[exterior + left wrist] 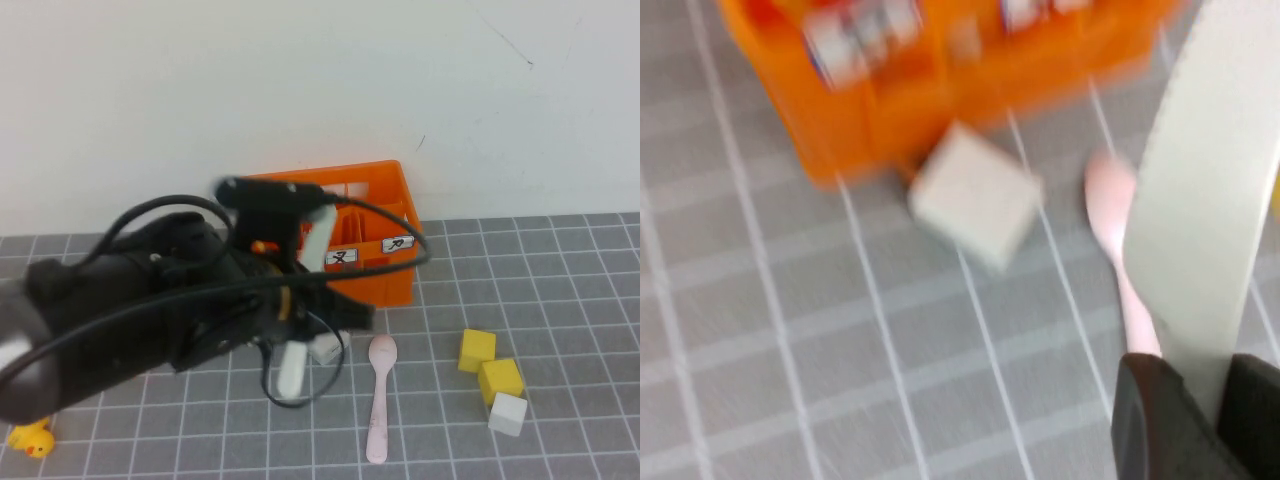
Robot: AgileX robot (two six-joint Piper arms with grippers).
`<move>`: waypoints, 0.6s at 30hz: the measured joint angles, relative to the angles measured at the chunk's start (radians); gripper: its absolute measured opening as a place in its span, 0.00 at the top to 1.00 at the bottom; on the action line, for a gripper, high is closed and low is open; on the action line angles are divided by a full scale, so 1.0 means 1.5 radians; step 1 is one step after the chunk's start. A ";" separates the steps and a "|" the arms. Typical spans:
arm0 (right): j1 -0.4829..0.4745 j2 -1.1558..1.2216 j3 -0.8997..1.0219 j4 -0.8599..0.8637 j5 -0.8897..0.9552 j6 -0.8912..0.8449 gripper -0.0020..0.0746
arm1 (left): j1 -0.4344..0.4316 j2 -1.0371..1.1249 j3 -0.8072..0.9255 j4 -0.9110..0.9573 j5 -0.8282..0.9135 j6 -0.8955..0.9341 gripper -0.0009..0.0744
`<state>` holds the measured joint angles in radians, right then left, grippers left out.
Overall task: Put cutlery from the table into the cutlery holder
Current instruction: Place the knife on the box
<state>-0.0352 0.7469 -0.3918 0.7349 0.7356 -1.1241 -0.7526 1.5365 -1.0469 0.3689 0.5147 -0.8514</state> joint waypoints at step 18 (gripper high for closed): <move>0.000 0.000 0.000 0.000 -0.004 0.000 0.98 | 0.083 -0.004 -0.003 0.706 -0.185 -0.668 0.87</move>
<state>-0.0352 0.7469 -0.3918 0.7349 0.7292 -1.1241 -0.6285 1.5308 -1.0511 1.4280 0.2375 -1.8532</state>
